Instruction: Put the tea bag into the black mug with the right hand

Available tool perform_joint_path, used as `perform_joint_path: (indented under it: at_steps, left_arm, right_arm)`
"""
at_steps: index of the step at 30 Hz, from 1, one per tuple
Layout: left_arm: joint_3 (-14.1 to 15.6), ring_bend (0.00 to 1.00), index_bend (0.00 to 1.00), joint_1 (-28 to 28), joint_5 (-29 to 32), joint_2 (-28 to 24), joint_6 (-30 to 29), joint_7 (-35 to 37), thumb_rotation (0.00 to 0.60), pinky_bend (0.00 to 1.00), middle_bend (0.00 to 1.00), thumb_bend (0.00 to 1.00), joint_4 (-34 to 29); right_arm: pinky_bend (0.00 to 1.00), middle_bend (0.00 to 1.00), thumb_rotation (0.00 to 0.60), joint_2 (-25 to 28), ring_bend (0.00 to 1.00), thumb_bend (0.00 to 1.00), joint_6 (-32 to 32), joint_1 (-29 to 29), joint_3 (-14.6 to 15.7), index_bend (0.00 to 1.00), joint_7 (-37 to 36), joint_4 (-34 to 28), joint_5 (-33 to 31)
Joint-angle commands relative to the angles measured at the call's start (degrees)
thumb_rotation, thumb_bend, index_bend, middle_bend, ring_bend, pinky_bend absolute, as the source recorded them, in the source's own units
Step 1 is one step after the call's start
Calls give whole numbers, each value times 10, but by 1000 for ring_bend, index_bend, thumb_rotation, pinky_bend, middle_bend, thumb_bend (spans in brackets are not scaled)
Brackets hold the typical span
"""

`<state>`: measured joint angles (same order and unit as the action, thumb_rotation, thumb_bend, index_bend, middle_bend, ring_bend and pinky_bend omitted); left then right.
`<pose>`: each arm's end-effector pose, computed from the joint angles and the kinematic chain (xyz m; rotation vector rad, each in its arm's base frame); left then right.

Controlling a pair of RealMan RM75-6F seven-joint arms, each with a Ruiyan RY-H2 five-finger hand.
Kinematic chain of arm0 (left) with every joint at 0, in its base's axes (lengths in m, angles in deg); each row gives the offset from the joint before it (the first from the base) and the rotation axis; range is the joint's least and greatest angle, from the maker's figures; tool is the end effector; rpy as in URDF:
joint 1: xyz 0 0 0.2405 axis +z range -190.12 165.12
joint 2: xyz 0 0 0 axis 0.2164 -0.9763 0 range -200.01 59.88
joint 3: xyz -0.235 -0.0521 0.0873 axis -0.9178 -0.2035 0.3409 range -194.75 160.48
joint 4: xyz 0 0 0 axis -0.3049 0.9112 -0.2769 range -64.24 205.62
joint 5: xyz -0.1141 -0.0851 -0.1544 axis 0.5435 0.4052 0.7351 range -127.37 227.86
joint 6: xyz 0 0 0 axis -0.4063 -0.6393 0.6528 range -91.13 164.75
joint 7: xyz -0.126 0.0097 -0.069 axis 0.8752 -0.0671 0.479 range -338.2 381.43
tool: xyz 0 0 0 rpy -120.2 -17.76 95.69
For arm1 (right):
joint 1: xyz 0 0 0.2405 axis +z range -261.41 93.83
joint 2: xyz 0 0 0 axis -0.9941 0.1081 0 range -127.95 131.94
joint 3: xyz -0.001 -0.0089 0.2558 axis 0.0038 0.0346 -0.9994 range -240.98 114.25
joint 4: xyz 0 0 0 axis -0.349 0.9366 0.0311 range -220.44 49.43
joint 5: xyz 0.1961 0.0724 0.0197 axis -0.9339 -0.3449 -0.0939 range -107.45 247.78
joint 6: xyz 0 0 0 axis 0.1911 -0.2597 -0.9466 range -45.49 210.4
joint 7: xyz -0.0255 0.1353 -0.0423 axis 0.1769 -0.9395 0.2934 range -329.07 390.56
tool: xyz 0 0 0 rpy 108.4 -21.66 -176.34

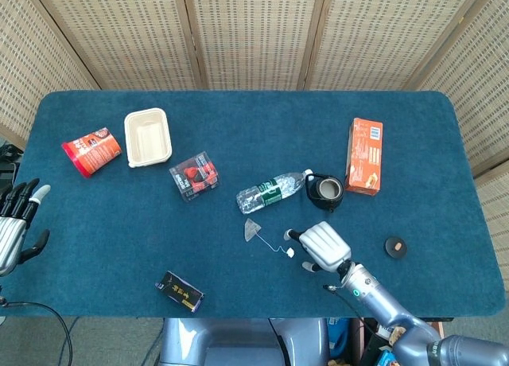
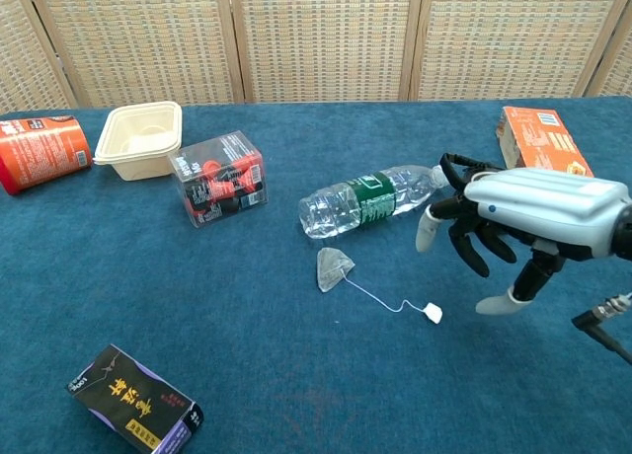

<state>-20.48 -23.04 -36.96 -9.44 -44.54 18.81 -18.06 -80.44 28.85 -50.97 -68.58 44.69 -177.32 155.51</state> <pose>-0.3085 0.2155 0.1778 -1.5240 -0.7326 -0.8260 -0.1677 -0.2771 -0.0072 2.0967 -0.8620 0.9534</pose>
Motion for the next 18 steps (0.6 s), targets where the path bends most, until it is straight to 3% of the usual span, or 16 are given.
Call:
perform_joint_path:
  at_steps: [1,9,18]
  left_arm:
    - [0,0,0,-1,0,1,0,1,600,0,0,441,1]
    - [1,0,0,-1,2,5,1,4,600,0,0,441,7]
    - [2,0,0,-2,4,9,3,10,600,0,0,441,13]
  right_arm:
    - [946,740,600,-14,753,366,12,11,-1,399,11,15,-12]
    - [966,766,600,-34,784,474,28,25,0,434,27,35,-38]
    - [966,768,600,-47,785,493,29,31,5,444,43,47,-53]
